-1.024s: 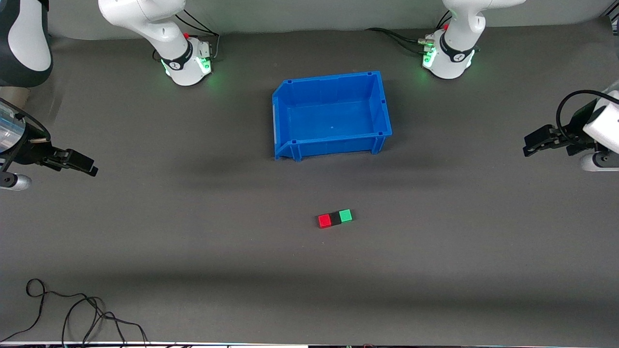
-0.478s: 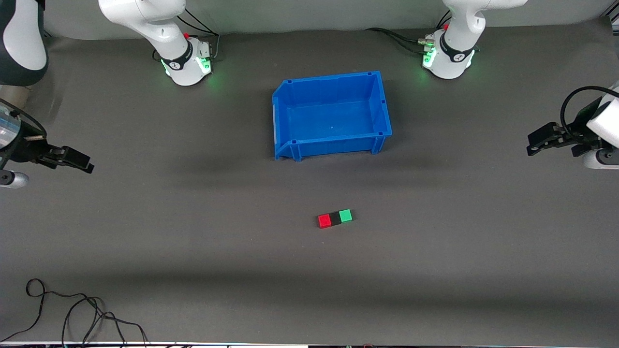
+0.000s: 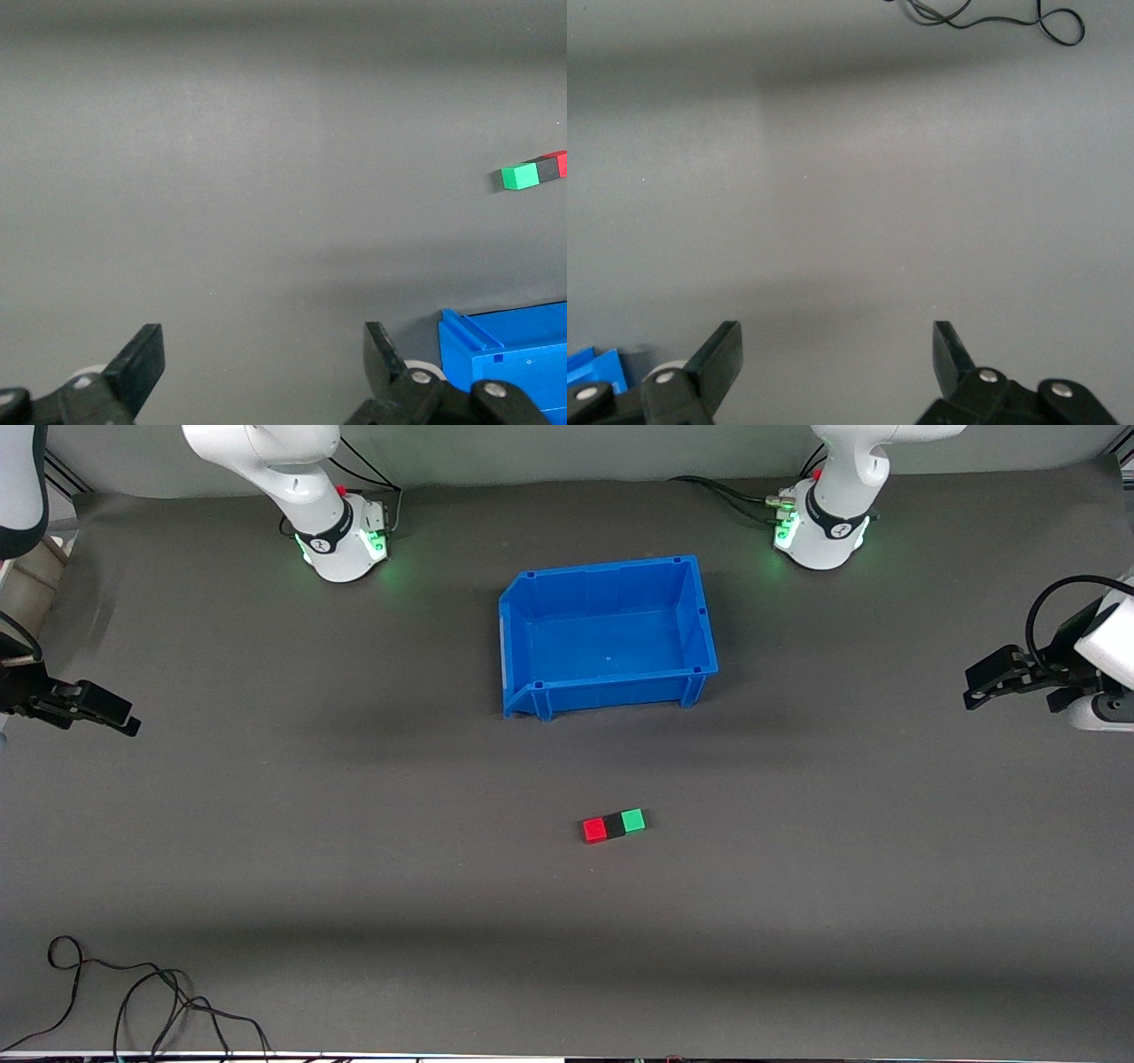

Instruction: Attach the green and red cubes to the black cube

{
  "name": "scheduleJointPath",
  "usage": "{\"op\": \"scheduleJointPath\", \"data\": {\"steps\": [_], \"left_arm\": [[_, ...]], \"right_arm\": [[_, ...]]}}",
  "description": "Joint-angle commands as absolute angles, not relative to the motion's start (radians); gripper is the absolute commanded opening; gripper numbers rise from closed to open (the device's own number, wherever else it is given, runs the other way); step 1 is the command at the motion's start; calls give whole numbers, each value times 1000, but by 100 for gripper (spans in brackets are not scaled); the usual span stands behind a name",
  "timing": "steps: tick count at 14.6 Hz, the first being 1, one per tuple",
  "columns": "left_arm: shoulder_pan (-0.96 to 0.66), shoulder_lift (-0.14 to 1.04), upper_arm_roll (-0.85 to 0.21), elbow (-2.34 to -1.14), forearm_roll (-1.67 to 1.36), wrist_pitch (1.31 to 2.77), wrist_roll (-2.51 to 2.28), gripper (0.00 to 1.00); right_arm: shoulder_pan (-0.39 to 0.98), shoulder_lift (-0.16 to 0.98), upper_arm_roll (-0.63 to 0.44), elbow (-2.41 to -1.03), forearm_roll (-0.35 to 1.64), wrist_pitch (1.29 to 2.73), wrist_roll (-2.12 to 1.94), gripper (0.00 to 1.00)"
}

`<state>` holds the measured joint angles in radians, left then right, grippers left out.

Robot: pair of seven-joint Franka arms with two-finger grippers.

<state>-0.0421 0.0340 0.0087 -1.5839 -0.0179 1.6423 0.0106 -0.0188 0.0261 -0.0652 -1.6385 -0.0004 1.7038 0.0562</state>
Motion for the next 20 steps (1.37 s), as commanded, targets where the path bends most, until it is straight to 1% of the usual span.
{"op": "scheduleJointPath", "data": {"steps": [1,5,7,20], "left_arm": [[-40,29,3,-1575,-3,1615,9,100],[-41,28,3,-1577,2,1609,11,100],[-41,28,5,-1575,12,1609,11,100],[-40,29,3,-1560,18,1608,28,100]], "right_arm": [[-25,61,-55,-1595,-18,1675,40,96],[-21,64,-58,-1603,-18,1672,37,96],[-21,64,-58,-1603,-18,1637,34,96],[-20,64,-60,-1605,-17,1631,49,96]]}}
